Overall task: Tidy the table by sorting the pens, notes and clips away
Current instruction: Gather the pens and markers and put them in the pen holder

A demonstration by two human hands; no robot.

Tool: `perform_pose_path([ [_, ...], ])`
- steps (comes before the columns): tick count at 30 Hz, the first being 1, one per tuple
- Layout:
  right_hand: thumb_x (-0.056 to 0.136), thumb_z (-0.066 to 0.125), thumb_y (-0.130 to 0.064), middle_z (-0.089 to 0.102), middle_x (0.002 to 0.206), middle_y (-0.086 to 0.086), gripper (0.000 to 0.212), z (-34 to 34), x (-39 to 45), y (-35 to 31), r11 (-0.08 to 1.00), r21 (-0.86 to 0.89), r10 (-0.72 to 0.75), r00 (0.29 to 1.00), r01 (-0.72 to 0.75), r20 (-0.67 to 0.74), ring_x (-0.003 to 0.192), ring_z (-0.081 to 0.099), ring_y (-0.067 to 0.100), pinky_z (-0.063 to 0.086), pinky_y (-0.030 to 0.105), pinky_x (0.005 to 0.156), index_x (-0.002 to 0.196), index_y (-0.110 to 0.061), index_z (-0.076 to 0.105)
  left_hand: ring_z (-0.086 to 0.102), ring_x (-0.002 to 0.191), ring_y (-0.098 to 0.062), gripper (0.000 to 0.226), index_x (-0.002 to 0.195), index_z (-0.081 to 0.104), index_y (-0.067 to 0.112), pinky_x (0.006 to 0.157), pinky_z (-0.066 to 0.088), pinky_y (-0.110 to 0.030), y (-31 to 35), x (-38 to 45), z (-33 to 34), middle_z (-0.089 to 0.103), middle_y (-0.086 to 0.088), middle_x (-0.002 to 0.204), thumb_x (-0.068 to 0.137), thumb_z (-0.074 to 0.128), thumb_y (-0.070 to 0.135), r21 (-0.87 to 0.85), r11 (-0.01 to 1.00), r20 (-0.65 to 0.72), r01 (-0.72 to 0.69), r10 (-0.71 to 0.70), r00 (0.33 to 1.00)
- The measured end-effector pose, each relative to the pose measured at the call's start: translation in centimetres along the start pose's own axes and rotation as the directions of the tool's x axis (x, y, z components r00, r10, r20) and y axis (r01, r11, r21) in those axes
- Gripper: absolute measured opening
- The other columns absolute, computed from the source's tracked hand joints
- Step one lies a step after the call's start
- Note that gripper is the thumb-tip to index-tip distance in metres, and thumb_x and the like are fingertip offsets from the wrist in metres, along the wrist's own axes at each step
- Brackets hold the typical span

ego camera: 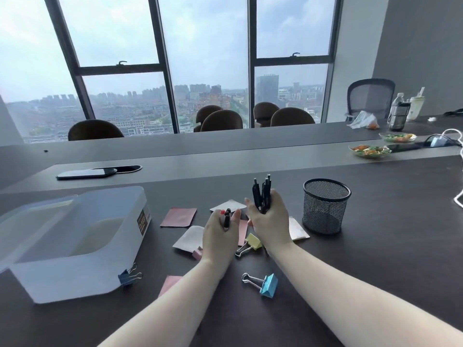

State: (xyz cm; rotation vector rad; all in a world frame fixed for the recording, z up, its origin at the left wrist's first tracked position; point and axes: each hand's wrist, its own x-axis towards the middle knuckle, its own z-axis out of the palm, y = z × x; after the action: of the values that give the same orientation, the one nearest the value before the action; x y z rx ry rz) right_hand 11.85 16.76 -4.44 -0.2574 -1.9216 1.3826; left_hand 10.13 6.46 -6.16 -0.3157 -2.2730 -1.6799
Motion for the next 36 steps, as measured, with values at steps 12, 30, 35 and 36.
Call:
perform_pose_path([
  [12,0.078,0.074,-0.03,0.047,0.059,-0.004,0.039,-2.7,5.4,-4.4,0.997,0.067,0.038,0.995,-0.032,-0.092,0.058,0.049,0.02,0.047,0.038,0.067,0.061,-0.026,0.039,0.034,0.059,-0.024,0.051,0.054,0.025,0.022,0.051,0.03,-0.032,7.9,4.4,2.8,0.032,-0.011,0.062,0.083,0.058,0.049,-0.342,0.934,0.08,0.102,-0.079,0.994],
  [30,0.079,0.063,-0.009,0.042,0.054,0.001,0.032,-12.4,12.5,-1.0,0.948,-0.252,0.168,0.979,-0.193,-0.119,0.052,0.041,0.021,0.033,0.028,0.049,0.057,-0.015,0.041,0.051,0.071,-0.025,0.042,0.062,0.041,0.017,0.069,0.041,-0.033,14.3,4.9,16.1,0.047,0.0,0.064,0.091,0.052,0.045,-0.281,0.935,0.269,0.215,-0.138,0.953],
  [35,0.085,0.059,-0.019,0.057,0.079,0.007,0.01,-12.3,12.7,-0.4,0.941,-0.292,0.142,0.983,-0.171,-0.118,0.075,0.052,0.025,0.036,0.027,0.064,0.086,-0.012,0.053,0.061,0.099,-0.031,0.036,0.105,0.057,0.004,0.091,0.048,-0.035,14.2,5.0,16.2,0.064,-0.012,0.104,0.093,0.05,0.038,-0.168,0.966,0.305,0.198,-0.14,0.942],
  [36,0.086,0.059,-0.022,0.057,0.083,0.007,0.012,-12.2,12.8,-0.2,0.937,-0.302,0.145,0.983,-0.174,-0.116,0.077,0.051,0.025,0.035,0.027,0.067,0.088,-0.012,0.052,0.061,0.108,-0.034,0.043,0.117,0.053,0.002,0.096,0.048,-0.039,14.2,4.9,16.1,0.063,-0.016,0.116,0.092,0.051,0.037,-0.163,0.961,0.311,0.223,-0.164,0.936],
])
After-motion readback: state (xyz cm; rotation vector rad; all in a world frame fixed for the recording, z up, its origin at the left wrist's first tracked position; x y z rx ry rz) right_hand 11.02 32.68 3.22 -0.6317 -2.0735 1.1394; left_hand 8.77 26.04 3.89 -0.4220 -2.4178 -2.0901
